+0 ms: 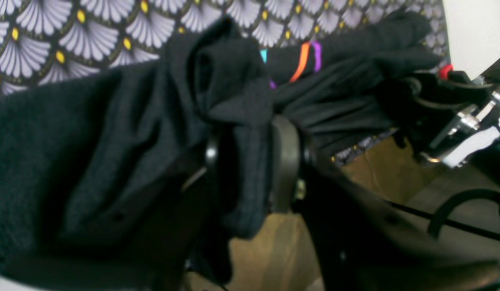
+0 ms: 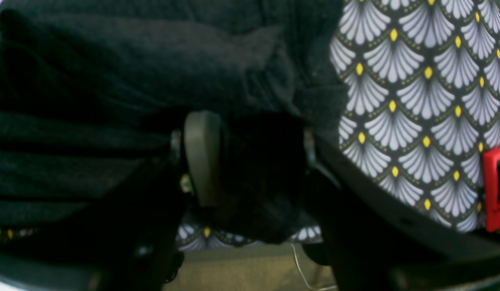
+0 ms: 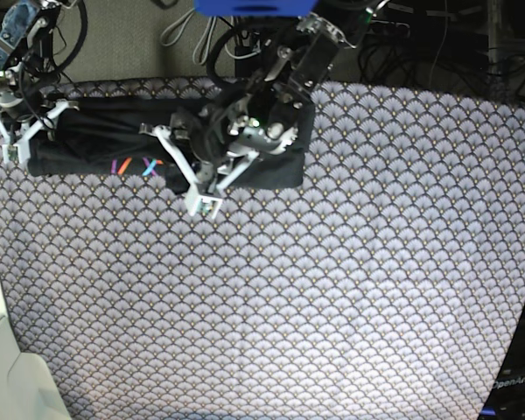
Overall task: Fold the T-shirt properly
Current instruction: 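Lift the strip end and fold it toward the right gripper, then press the folded end down onto the strip with the left gripper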
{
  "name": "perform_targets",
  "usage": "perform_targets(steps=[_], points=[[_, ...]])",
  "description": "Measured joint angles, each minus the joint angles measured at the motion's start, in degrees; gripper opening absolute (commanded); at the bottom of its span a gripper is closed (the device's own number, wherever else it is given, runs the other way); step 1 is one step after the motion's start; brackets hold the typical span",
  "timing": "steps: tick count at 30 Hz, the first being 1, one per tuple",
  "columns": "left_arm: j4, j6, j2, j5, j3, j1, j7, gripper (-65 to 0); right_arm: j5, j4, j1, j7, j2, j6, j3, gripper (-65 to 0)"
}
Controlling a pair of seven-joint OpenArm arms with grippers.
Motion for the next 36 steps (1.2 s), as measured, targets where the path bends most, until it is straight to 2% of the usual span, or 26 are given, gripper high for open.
perform_targets(steps=[12, 14, 16, 19, 23, 29, 36], points=[[1.6, 0.46, -0.22, -0.31, 0.0, 0.13, 0.26, -44.7, 0.02, 0.0, 0.02, 0.0, 0.0, 0.02, 0.0, -38.0], [4.39, 0.39, -1.14, -0.44, -0.59, 0.07, 0.17, -44.7, 0.02, 0.0, 0.04, 0.0, 0.0, 0.0, 0.02, -37.7], [6.45, -0.15, -2.82, -1.38, -3.98, 0.11, 0.15, -43.2, 0.04, 0.0, 0.17, 0.0, -0.02, 0.0, 0.07, -37.5], [6.45, 0.07, -6.56, -0.7, -11.5, 1.2, -0.46, -36.7, 0.02, 0.02, 0.35, -0.13, 0.57, 0.09, 0.33, -36.9], [6.54, 0.37, -10.86, -0.15, -17.81, 4.44, 0.37, -30.6, 0.0, 0.11, 0.35, -0.11, 2.34, 0.0, 0.74, -30.8], [6.91, -0.11, -13.03, -0.94, -18.6, 5.92, 0.07, -28.2, 0.02, 0.11, 0.35, -0.46, 2.97, 0.0, 0.59, -27.8], [6.54, -0.04, -13.05, -0.94, -18.6, 5.99, 0.15, -28.3, 0.02, -0.15, 1.95, -0.63, 2.86, 0.0, 0.04, -27.8]])
